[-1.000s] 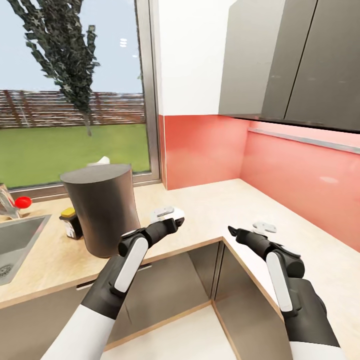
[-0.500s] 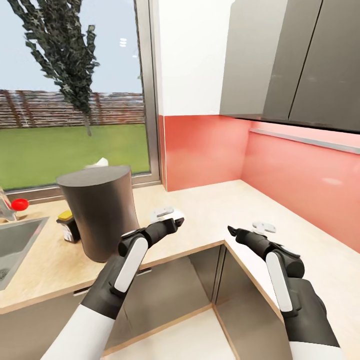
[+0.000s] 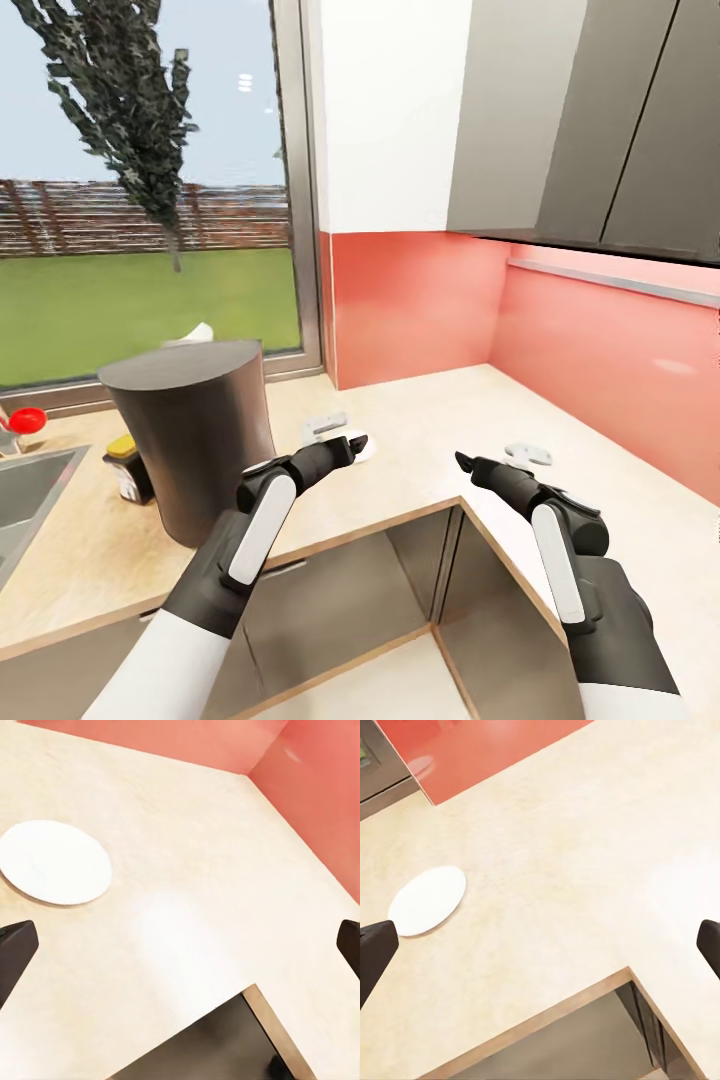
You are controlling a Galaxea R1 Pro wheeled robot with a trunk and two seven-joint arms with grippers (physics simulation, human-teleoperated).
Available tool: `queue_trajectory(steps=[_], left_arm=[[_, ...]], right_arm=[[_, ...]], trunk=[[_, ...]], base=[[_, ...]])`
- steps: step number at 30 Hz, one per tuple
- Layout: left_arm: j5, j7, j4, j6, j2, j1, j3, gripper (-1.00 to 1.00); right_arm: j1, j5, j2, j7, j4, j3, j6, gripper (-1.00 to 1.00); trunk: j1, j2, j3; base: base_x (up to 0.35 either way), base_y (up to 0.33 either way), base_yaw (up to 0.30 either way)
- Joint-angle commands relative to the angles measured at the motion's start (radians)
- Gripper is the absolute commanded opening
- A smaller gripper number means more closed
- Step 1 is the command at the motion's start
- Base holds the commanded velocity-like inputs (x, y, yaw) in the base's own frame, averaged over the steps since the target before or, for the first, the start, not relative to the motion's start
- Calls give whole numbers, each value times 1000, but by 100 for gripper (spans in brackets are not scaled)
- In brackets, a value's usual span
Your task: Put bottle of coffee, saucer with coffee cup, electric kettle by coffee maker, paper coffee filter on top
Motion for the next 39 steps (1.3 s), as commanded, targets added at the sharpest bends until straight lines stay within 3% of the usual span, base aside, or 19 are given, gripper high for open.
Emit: queue_trajectory(steps=[1,9,20,27,34,39], left_arm=[[11,9,-1,3,0,-1,-1,100],[11,9,-1,2,-1,-1,0,100],[9,16,-1,-3,0,-1,0,100],[6,43,47,-84,-5,-14,0,100],[12,125,131,-195,-19,-28,1,100],[13,179,145,-228,-22,-25,1,100]], right_arm=[[-1,-5,1,0,-1,-2,5,100],[-1,-5,1,0,-1,-2,5,100],[-1,-5,1,0,-1,-2,5,100],[-1,-5,2,0,-1,0,5,100],[-1,-5,2,0,0,1,5,100],[-1,-5,2,0,2,1,5,100]], trunk=[[1,-2,-2],[1,-2,-2],[1,-2,-2],[1,-2,-2],[1,-2,-2],[1,-2,-2]], base=[[8,3,-151],[149,1,-200],[42,0,-17],[0,0,0],[0,0,0],[0,0,0]])
